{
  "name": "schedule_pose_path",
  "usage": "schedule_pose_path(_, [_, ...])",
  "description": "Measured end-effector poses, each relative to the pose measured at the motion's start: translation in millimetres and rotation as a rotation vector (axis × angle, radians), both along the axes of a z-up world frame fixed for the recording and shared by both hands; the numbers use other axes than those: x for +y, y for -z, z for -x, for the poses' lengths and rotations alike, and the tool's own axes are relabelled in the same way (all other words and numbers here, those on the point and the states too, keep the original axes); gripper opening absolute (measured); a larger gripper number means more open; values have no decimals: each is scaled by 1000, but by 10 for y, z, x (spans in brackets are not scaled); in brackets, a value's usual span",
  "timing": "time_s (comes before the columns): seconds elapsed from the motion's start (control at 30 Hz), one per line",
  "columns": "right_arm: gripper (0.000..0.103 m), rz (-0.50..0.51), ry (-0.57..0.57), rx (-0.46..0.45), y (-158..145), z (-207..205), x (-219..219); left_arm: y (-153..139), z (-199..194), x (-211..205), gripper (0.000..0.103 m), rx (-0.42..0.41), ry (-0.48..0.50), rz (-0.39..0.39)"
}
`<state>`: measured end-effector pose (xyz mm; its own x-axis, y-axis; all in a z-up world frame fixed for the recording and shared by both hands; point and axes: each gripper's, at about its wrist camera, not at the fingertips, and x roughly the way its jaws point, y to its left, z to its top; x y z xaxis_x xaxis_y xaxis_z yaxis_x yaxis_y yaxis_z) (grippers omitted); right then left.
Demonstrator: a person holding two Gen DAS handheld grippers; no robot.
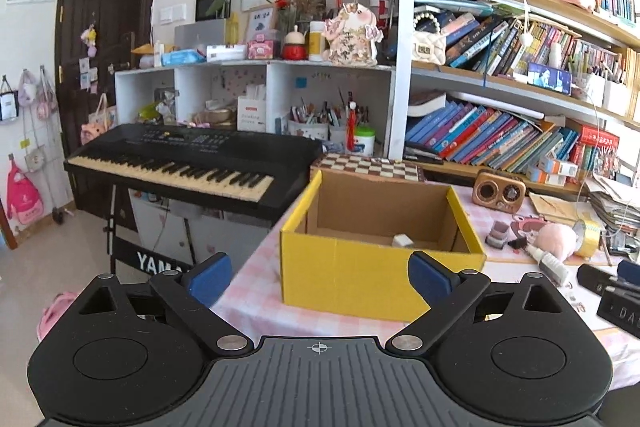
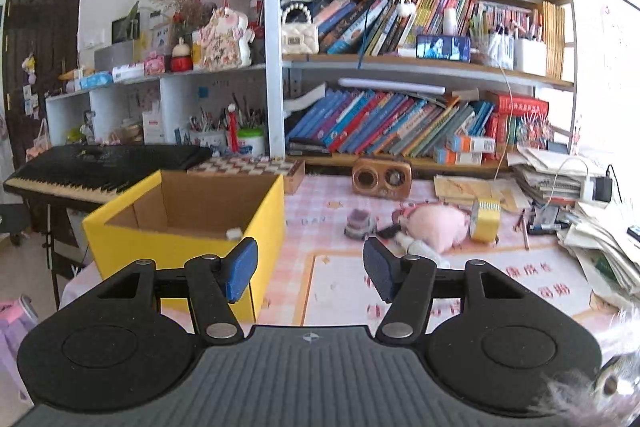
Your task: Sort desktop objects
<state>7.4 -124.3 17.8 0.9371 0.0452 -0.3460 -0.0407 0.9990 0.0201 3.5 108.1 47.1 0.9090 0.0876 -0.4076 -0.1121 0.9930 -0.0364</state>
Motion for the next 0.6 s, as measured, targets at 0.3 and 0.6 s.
schedule_pose_path(0.3, [60, 20, -60, 117, 217, 128, 25, 261, 58, -156, 97, 87, 61, 23])
schedule_pose_path(0.6, [65, -12, -28, 214, 399, 42, -51, 430, 17, -260, 97, 174, 130, 39])
